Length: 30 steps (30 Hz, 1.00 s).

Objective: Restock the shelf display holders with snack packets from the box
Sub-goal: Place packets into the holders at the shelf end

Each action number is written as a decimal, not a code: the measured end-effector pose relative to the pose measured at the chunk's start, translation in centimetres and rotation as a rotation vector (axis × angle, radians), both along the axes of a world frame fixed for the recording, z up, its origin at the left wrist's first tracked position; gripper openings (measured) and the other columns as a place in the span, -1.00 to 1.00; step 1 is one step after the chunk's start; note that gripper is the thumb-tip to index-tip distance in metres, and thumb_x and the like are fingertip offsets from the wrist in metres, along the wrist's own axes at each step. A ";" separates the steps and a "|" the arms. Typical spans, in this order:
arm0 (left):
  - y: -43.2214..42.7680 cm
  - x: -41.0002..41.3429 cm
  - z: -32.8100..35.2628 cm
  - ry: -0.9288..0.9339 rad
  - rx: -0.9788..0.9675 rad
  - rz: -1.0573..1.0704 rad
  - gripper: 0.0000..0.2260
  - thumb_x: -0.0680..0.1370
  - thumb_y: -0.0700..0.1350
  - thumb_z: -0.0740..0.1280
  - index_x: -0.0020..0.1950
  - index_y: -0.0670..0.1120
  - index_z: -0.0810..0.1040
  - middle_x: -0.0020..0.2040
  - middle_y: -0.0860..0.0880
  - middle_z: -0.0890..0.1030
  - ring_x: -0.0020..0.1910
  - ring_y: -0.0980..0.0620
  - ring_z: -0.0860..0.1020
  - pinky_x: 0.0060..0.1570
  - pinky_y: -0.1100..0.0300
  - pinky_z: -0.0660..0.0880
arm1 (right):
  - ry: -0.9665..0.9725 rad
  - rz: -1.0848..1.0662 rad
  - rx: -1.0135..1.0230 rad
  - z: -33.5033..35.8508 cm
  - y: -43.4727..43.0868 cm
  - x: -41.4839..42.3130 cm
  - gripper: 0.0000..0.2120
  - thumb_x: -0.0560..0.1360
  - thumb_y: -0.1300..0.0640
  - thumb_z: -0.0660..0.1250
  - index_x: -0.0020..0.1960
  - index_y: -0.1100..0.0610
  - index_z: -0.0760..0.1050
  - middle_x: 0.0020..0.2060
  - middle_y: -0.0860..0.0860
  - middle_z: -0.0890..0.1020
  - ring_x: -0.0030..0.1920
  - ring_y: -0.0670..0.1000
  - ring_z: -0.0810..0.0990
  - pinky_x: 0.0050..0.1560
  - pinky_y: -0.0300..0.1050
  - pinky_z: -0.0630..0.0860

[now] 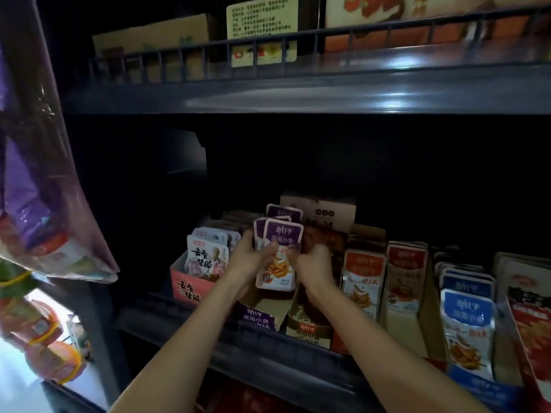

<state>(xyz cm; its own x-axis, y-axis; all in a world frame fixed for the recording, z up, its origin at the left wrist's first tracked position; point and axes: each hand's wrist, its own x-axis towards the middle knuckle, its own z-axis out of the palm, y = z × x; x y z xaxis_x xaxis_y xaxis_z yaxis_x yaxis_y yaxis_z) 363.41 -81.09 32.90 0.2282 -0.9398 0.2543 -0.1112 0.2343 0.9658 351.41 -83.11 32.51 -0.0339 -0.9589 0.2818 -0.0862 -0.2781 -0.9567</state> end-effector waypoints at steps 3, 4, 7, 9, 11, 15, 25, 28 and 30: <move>0.0 -0.1 -1.0 -0.009 0.049 -0.023 -0.74 0.53 -0.23 0.35 0.19 -0.09 0.40 -0.04 0.01 0.61 -0.14 0.17 0.59 -0.32 0.39 0.51 | 0.181 -0.031 -0.104 -0.1 0.1 -0.9 -0.70 0.46 0.32 0.37 0.17 0.19 0.49 -0.01 0.06 0.64 0.02 0.04 0.61 0.04 -0.03 0.56; 0.0 -0.2 -1.1 -0.011 0.057 -0.013 -0.73 0.53 -0.23 0.35 0.19 -0.08 0.40 -0.02 0.00 0.61 -0.12 0.15 0.59 -0.31 0.36 0.52 | 0.244 -0.049 -0.139 -0.1 0.2 -1.0 -0.71 0.46 0.33 0.37 0.17 0.19 0.48 -0.02 0.06 0.63 0.01 0.04 0.60 0.01 -0.07 0.56; 0.0 -0.3 -1.3 -0.048 0.054 0.023 -0.70 0.53 -0.25 0.36 0.21 -0.07 0.40 0.01 0.01 0.59 -0.06 0.12 0.58 -0.25 0.34 0.47 | 0.441 -0.108 -0.266 -0.1 0.5 -1.2 -0.71 0.47 0.30 0.36 0.18 0.18 0.49 -0.01 0.07 0.64 0.01 0.05 0.60 -0.04 -0.11 0.52; 0.1 -0.5 -0.9 -0.101 0.037 0.056 -0.67 0.52 -0.26 0.37 0.23 -0.07 0.40 -0.02 0.06 0.56 -0.11 0.19 0.53 -0.30 0.44 0.43 | 0.530 -0.147 -0.311 -0.2 0.3 -1.3 -0.66 0.47 0.27 0.38 0.23 0.17 0.47 0.00 0.07 0.64 0.02 0.05 0.60 -0.04 -0.10 0.51; 0.1 -0.9 -0.5 -0.169 0.020 0.101 -0.62 0.50 -0.27 0.39 0.28 -0.11 0.41 0.02 0.03 0.54 -0.08 0.15 0.51 -0.26 0.43 0.43 | 0.536 -0.162 -0.288 -0.2 -0.1 -1.5 -0.62 0.46 0.24 0.39 0.26 0.16 0.43 -0.01 0.05 0.64 0.01 0.06 0.61 -0.05 -0.08 0.54; -0.2 -1.3 -0.2 -0.266 -0.006 0.171 -0.51 0.47 -0.29 0.41 0.36 -0.13 0.37 0.22 -0.09 0.53 0.19 -0.02 0.49 0.12 0.12 0.48 | 0.385 -0.048 -0.221 0.3 -0.1 -2.0 -0.41 0.45 0.34 0.38 0.40 0.10 0.27 0.08 0.00 0.58 0.01 -0.03 0.56 -0.04 -0.11 0.56; 1.1 -0.6 -1.3 -0.528 -0.011 0.148 -0.35 0.41 -0.30 0.46 0.43 -0.11 0.27 0.25 -0.11 0.53 0.23 -0.04 0.50 0.02 0.28 0.38 | 0.474 0.034 -0.234 1.4 0.3 -2.9 -0.65 0.60 0.15 0.22 0.38 0.07 0.39 0.24 0.05 0.53 0.19 0.01 0.51 0.04 -0.26 0.41; 1.0 -0.5 -1.3 -0.547 -0.019 0.144 -0.36 0.41 -0.31 0.46 0.42 -0.09 0.28 0.26 -0.09 0.52 0.25 -0.03 0.48 0.02 0.28 0.35 | 0.574 -0.012 -0.234 1.5 0.1 -2.8 -0.70 0.60 0.18 0.21 0.32 0.10 0.46 0.24 0.08 0.53 0.18 0.06 0.53 0.04 -0.23 0.42; 1.0 -0.6 -1.4 -0.557 -0.025 0.146 -0.37 0.40 -0.33 0.46 0.40 -0.09 0.30 0.26 -0.08 0.51 0.26 -0.03 0.47 0.04 0.29 0.35 | 0.567 -0.009 -0.205 1.4 0.0 -2.8 -0.68 0.59 0.24 0.19 0.31 0.10 0.46 0.23 0.09 0.53 0.14 0.09 0.55 0.06 -0.13 0.48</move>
<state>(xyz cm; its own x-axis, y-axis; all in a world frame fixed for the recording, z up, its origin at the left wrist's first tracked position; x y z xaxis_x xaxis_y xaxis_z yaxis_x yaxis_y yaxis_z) 362.83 -80.13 31.45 0.1806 -0.9008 0.3949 -0.6345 0.2001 0.7466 348.64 -83.08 33.96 0.1677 -0.8837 0.4370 -0.5709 -0.4485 -0.6877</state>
